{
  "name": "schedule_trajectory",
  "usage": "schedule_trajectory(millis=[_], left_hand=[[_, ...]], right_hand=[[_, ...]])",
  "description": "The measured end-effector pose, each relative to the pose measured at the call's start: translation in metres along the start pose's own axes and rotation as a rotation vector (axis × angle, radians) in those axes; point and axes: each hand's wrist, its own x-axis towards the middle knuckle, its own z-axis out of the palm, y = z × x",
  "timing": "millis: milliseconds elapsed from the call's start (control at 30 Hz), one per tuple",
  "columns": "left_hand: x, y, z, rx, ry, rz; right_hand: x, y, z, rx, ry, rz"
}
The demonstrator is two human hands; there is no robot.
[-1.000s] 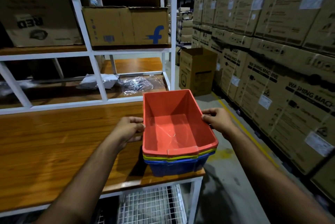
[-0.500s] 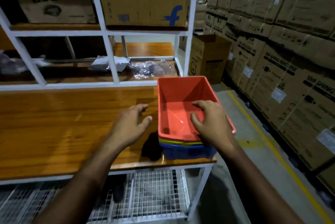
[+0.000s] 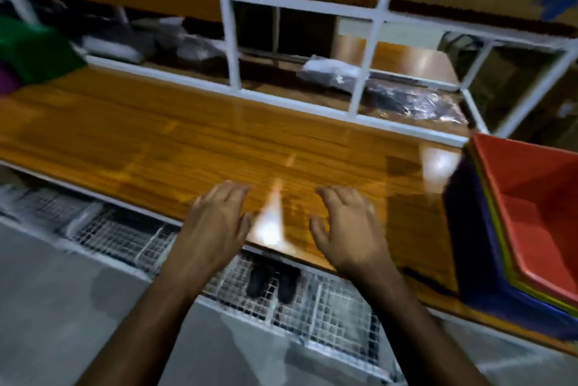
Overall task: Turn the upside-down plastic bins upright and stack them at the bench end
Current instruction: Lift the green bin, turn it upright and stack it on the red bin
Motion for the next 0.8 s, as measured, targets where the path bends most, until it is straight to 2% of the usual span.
schedule_trajectory(millis=[300,567,800], left_hand=[[0.000,-0.208,-0.053,0.065,0.051,-0.133],[0.020,-0.354,-0.093,0.098,0.106,-0.295],[0.077,-0.510,-0.109,0.147,0.094,-0.374]], right_hand=[[0.104,-0.185,0.077,0.054,-0.006,-0.147],[0.204,-0.305,0.150,0.121,-0.080,-0.254],[0.326,-0.411,0.233,0.202,-0.144,-0.305]])
